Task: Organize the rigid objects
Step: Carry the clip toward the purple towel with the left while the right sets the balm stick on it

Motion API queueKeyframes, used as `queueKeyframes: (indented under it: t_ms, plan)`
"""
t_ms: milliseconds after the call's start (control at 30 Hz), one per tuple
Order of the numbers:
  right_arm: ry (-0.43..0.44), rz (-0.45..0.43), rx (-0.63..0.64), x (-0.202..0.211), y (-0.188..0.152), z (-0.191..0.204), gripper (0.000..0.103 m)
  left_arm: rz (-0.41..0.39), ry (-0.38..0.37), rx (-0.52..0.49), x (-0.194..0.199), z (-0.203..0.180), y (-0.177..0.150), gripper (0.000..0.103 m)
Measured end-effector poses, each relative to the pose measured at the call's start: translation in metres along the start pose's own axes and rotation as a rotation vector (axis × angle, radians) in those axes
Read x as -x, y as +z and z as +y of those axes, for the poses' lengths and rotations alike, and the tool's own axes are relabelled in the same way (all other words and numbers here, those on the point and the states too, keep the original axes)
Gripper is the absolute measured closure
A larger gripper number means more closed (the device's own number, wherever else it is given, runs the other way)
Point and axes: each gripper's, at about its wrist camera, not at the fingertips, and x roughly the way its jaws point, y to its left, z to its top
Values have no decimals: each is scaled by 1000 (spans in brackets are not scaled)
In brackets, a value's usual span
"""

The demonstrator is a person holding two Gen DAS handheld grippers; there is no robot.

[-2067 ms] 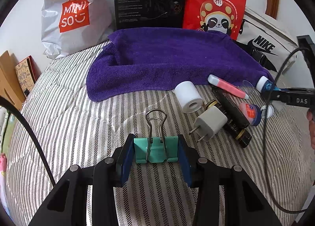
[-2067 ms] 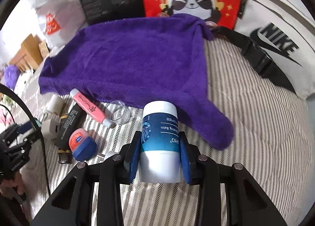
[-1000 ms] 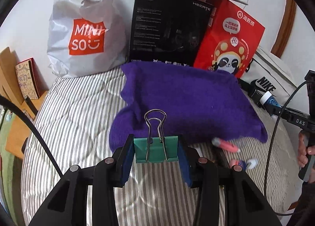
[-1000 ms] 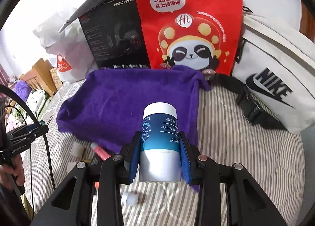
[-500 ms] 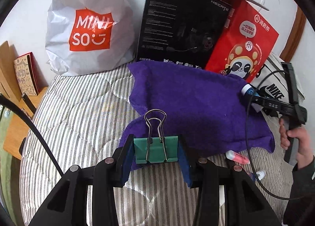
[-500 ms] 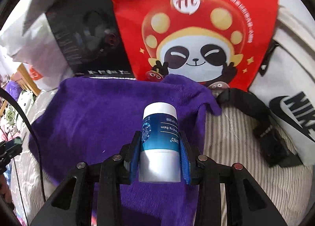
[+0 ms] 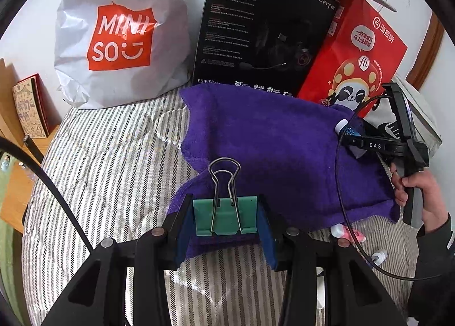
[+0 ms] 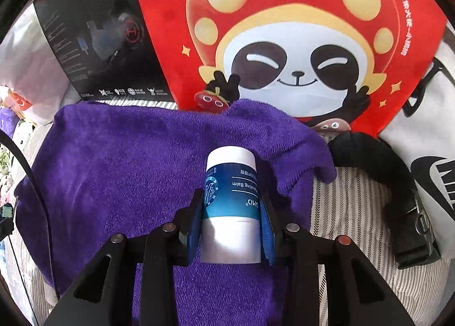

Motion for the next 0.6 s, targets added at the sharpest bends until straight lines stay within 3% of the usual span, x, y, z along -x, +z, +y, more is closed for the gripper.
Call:
queueKeyframes:
  t_ms: [200,400,600]
  plan:
    - [8,24,25,-3,-1,-2,66,-1,-9,5,-2,-2,6,63]
    - [20,31,28,3,-5,0,54,-11,-26,-6,-6,-9,17,63]
    - [32,-18,20,39,-21,1,45,-13,-29,-18,-22,-16,34,63]
